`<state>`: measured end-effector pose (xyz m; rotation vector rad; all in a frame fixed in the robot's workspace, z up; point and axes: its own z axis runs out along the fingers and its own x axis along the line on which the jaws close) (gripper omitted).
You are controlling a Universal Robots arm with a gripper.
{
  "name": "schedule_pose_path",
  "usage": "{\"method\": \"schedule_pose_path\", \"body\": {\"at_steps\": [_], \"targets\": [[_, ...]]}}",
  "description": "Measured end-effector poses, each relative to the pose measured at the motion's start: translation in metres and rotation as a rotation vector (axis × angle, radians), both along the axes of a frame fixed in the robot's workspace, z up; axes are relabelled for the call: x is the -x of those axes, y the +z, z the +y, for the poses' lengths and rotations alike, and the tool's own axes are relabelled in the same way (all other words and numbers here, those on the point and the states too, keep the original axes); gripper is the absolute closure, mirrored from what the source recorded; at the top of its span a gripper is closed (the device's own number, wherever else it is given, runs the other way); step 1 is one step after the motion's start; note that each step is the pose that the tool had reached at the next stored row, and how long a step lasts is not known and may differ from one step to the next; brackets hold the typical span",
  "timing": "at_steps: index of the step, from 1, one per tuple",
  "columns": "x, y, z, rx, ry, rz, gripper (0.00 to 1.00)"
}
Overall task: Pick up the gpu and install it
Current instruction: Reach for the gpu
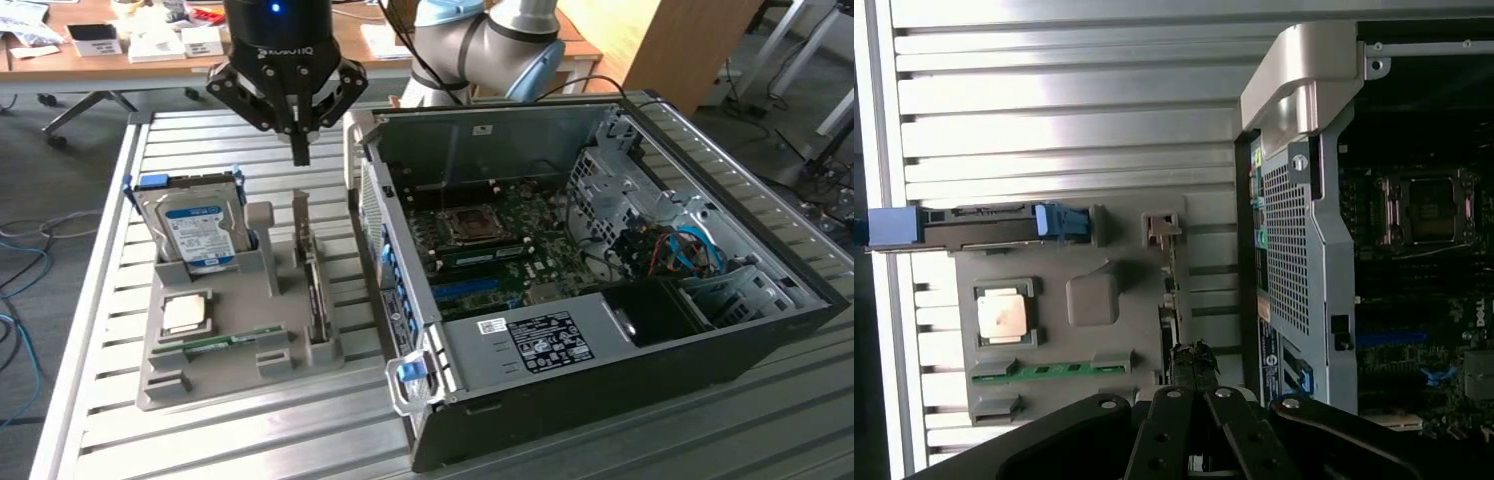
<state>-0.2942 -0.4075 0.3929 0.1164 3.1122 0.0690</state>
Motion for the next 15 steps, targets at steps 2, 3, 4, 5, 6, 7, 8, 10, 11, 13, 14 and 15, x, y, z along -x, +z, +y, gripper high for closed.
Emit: {"method": "schedule_pose_path", "body": {"at_steps": [2,3,4,5,6,7,8,10,11,13,14,15], "targets": [[0.001,0.0,-0.0039,0.0001,0.0,-0.0001,0.89],[0.001,-0.0001,-0.0057,0.0,0.0,-0.0001,0.89],[0.002,0.0,-0.0076,0.0,0.0,0.0,0.89],[0.002,-0.0001,-0.0096,0.0,0.0,0.0,0.89],[0.002,-0.0001,-0.0119,0.0,0.0,-0.0001,0.89],[0.002,-0.0001,-0.0147,0.0,0.0,-0.0001,0.89],[0.002,-0.0001,-0.0173,0.0,0.0,-0.0001,0.89],[0.002,-0.0001,-0.0215,0.0,0.0,0.0,0.89],[0.003,-0.0001,-0.0234,0.0,0.0,-0.0001,0.89],[0.003,-0.0002,-0.0267,0.0,0.0,-0.0001,0.89],[0.003,-0.0002,-0.0281,0.0,0.0,0.0,0.89],[0.003,-0.0003,-0.0291,0.0,0.0,-0.0001,0.89]]}}
